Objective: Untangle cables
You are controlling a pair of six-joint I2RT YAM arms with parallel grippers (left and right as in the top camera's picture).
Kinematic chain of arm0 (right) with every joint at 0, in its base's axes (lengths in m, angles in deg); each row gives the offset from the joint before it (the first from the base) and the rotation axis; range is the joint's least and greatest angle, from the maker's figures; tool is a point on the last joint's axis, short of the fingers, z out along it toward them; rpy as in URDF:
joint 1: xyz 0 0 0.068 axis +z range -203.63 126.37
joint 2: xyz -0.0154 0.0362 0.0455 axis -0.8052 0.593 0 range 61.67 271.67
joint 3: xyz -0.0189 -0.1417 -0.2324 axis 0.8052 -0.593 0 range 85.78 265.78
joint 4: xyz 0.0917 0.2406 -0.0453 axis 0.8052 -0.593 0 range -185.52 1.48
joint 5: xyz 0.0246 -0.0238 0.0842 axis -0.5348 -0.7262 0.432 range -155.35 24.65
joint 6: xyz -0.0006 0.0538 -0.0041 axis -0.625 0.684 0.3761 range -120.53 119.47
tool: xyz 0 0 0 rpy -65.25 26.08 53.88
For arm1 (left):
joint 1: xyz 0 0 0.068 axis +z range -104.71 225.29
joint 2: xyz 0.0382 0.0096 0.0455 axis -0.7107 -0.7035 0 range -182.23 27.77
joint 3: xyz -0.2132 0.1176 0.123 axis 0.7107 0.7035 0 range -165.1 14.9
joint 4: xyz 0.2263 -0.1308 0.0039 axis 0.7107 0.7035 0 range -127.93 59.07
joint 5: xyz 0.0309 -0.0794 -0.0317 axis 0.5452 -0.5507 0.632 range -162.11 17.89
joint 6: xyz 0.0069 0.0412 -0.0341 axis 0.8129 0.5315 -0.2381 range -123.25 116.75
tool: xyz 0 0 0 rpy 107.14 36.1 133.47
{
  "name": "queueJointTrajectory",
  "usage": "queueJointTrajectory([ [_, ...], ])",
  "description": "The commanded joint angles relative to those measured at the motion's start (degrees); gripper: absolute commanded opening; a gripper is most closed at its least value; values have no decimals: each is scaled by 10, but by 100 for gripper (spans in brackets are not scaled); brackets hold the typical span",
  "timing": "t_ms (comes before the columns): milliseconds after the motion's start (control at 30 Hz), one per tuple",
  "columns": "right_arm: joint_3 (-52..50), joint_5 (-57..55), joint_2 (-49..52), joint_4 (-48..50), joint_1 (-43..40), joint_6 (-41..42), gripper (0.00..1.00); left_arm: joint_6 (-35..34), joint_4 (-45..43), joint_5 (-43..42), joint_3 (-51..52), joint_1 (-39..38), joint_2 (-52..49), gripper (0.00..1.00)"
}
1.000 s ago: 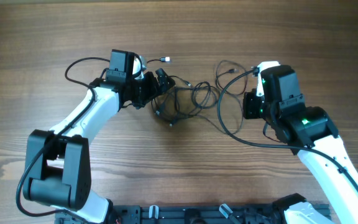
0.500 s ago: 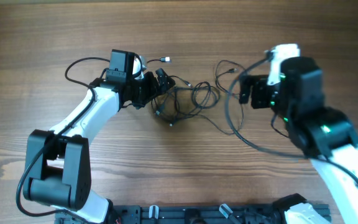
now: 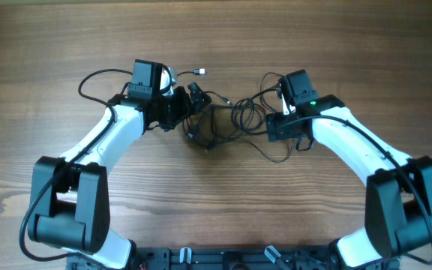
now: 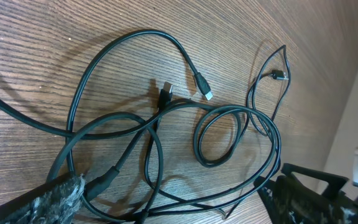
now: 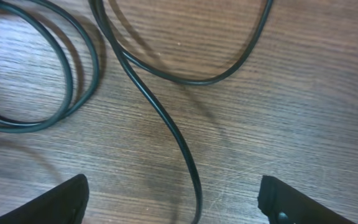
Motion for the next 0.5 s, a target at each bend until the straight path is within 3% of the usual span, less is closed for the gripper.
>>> queueJointTrajectory([
  [0,-2,16,25,17,-2,3,76,11,0,2,-3,-2,-4,100],
  [100,-2,34,26,31,-2,3,52,11,0,2,-3,-2,-4,100],
  [133,-2,40,26,37,-2,3,36,11,0,2,-3,-2,-4,100],
  [167,-2,49,25,41,-2,3,26,11,0,2,-3,-2,-4,100],
  [233,0,62,25,44,-3,3,13,11,0,2,-3,-2,-4,100],
  [333,0,63,24,41,-3,3,4,11,-1,2,-3,-2,-4,100],
  [400,0,63,24,38,-3,2,4,11,0,2,-3,-2,-4,100],
  [467,0,63,24,38,-3,2,16,11,-1,2,-3,-2,-4,100],
])
